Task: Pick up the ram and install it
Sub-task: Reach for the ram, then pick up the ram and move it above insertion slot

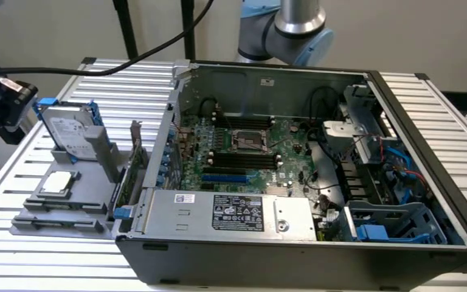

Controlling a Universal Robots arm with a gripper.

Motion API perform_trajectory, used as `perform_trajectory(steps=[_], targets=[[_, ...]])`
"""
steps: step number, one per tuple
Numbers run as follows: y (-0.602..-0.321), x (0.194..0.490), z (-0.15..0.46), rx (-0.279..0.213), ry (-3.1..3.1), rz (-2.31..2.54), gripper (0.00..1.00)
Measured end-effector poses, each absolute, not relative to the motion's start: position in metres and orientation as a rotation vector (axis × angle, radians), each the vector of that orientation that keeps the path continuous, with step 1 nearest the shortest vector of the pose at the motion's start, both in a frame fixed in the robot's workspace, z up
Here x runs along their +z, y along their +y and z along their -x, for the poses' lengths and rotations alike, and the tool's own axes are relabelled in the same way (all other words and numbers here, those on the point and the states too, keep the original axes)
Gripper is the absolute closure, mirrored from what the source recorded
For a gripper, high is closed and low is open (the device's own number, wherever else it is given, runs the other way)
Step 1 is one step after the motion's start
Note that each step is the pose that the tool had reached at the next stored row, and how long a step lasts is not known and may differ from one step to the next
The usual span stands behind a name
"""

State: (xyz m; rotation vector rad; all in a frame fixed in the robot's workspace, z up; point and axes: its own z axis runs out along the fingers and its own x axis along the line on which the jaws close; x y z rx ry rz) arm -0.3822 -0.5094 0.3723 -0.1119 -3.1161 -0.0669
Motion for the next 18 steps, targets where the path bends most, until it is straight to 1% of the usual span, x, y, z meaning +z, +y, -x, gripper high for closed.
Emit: perform_trajectory(steps=[3,8,18], targets=[[-0.5135,0.3706,0.3823,-0.058,-3.117,0.112,0.89],[-0.5140,0.3671,0.3823,-0.024,-3.118,0.109,0.89],[-0.5139,0.3668,0.3824,-0.024,-3.118,0.108,0.89]])
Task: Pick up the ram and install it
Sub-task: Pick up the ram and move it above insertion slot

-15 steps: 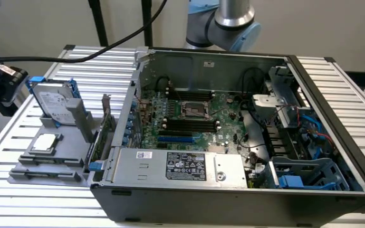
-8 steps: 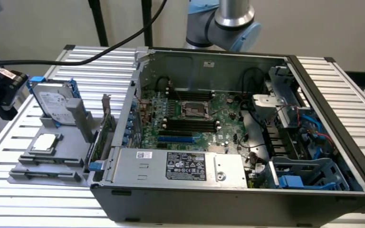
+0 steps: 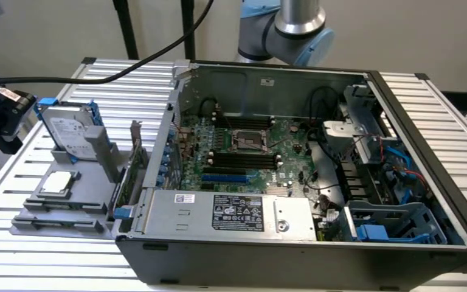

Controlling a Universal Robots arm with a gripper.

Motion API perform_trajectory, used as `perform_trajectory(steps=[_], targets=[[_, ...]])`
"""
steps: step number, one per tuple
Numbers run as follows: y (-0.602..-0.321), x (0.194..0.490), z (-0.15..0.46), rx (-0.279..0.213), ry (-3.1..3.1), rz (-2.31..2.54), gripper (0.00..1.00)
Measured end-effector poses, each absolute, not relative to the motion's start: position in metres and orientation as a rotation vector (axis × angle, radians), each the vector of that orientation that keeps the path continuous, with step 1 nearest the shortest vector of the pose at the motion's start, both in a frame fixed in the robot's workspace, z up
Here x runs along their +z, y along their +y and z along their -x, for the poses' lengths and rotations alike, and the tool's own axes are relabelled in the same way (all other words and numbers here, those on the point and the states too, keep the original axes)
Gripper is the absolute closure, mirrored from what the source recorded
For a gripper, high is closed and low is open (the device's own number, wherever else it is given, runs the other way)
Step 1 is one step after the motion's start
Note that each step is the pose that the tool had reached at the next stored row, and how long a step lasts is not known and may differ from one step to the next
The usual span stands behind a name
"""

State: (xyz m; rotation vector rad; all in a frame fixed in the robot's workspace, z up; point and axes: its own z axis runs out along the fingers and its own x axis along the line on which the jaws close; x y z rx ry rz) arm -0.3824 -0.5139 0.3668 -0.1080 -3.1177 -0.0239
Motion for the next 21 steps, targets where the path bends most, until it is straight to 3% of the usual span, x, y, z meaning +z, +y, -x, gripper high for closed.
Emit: perform_trajectory(steps=[21], targets=[[-0.5139,0.3577,0.3823,-0.019,-3.101,-0.318,0.89]])
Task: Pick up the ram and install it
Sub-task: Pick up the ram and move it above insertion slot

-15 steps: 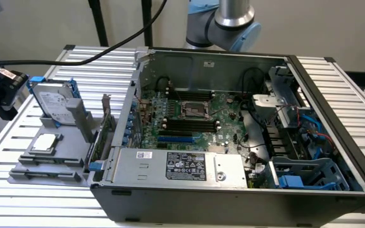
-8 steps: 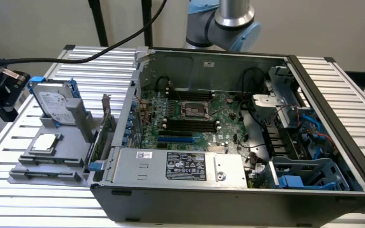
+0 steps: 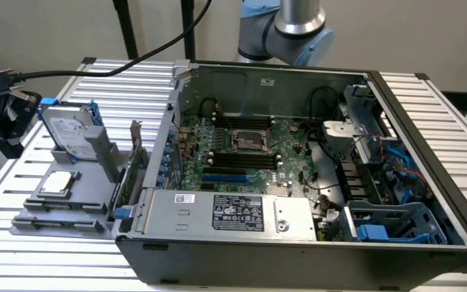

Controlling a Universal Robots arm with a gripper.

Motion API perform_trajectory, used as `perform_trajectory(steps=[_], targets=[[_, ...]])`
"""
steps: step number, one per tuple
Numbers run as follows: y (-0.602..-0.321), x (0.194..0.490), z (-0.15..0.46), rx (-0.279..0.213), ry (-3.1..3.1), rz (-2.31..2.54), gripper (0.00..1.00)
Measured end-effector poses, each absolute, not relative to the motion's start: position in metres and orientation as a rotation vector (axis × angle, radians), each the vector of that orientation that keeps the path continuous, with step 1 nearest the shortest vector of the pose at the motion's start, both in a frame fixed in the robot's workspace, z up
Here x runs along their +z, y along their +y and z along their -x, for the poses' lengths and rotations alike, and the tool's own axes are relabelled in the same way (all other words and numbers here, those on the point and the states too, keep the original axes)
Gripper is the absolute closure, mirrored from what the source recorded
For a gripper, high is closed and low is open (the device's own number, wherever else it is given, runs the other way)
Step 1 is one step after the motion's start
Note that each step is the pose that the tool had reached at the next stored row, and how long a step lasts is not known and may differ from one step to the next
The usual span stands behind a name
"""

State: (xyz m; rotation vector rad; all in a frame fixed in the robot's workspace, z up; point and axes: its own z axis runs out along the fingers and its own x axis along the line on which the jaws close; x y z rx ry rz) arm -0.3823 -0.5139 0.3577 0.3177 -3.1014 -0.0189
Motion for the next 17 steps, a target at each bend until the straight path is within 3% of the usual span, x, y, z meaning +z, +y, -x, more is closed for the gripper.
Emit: perform_trajectory(steps=[17], targets=[[-0.514,0.347,0.382,-0.013,-3.014,-0.790,0.89]])
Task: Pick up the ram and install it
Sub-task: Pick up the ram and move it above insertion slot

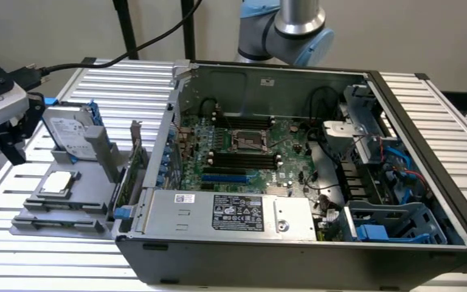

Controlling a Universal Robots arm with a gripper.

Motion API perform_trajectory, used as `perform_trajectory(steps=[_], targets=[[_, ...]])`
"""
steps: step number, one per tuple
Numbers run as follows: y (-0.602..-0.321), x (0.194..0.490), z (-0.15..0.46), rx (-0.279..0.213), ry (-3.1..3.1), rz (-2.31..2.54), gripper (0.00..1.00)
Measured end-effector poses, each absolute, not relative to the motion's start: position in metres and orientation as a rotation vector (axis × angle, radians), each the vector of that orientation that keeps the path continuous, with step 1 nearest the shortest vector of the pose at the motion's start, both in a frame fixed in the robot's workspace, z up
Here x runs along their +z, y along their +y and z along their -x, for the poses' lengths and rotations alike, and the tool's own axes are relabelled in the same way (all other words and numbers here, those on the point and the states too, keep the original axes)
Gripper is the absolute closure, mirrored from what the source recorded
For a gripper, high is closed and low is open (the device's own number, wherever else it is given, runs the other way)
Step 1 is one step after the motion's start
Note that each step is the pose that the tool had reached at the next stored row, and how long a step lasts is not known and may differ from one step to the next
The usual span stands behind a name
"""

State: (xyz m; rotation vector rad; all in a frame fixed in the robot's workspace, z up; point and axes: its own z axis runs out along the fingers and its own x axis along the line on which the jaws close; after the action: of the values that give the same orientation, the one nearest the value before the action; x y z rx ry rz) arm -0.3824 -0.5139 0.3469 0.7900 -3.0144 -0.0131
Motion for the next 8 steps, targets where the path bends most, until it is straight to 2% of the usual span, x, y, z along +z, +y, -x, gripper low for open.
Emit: perform_trajectory(steps=[8], targets=[[-0.5139,0.3417,0.3824,-0.010,-2.948,-1.008,0.89]])
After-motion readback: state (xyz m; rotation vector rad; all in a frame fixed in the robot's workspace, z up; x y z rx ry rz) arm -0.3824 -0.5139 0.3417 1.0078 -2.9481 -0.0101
